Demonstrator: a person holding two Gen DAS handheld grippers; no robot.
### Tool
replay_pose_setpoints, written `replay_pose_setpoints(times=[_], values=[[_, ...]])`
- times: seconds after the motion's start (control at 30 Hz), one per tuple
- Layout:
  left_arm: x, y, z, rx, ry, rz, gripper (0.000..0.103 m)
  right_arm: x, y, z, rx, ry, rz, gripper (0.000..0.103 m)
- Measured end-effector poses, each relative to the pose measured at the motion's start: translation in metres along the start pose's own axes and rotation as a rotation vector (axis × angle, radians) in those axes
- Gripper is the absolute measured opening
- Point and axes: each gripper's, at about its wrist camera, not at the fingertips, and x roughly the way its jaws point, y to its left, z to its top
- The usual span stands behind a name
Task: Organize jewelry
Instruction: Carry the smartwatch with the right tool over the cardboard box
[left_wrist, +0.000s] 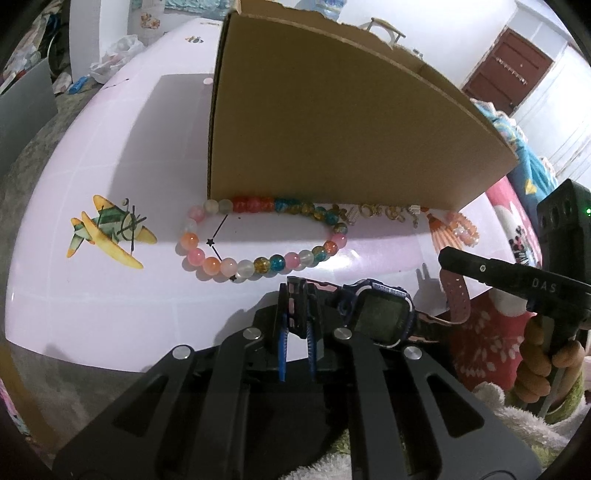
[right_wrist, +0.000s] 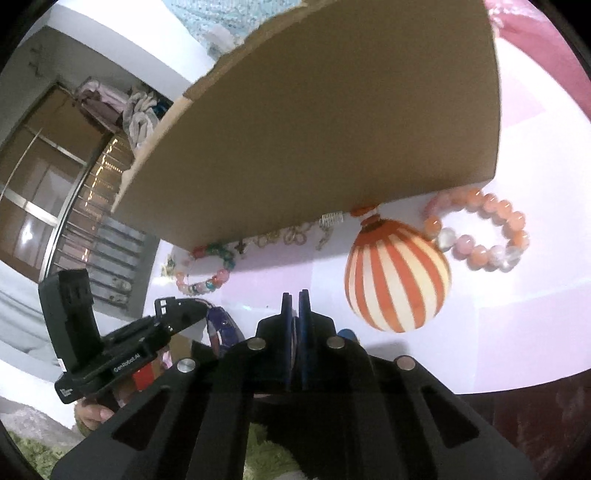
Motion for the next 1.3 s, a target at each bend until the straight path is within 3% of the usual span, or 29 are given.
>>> replay_pose_setpoints(times=[0.17, 0.33, 0.57, 0.7, 0.87, 1.0, 1.13, 1.3], values=[[-0.027, -0.004, 0.000, 0.007, -0.064, -0.049, 0.005, -0.027, 0.007, 0.006, -0.031, -0.073, 0.002, 0.004], [-0.070, -0.018, 0.010, 0.036, -0.152, -0.145, 0.004, -0.063, 0.023, 0.018, -0.064, -0.160, 0.038, 0.000], [-0.126, -0.045, 0.053, 0.142, -0.266, -0.275, 0.004, -0.120, 0.069, 0.052, -0.209, -0.328, 0.085, 0.000], [-0.139, -0.064, 0.076, 0.179, -0.273, -0.356, 0.004, -0.136, 0.080, 0.067, -0.244, -0.392, 0.102, 0.000], [-0.160, -0.093, 0.100, 0.236, -0.266, -0.440, 0.004, -0.143, 0.059, 0.071, -0.186, -0.421, 0.143, 0.001], [-0.173, -0.113, 0.128, 0.266, -0.272, -0.458, 0.004, -0.139, 0.046, 0.066, -0.122, -0.434, 0.156, 0.001], [-0.178, -0.127, 0.162, 0.278, -0.313, -0.422, 0.004, -0.136, 0.035, 0.063, -0.115, -0.445, 0.140, 0.001], [-0.144, -0.132, 0.210, 0.218, -0.313, -0.362, 0.005, -0.132, 0.031, 0.056, -0.141, -0.448, 0.075, 0.002]])
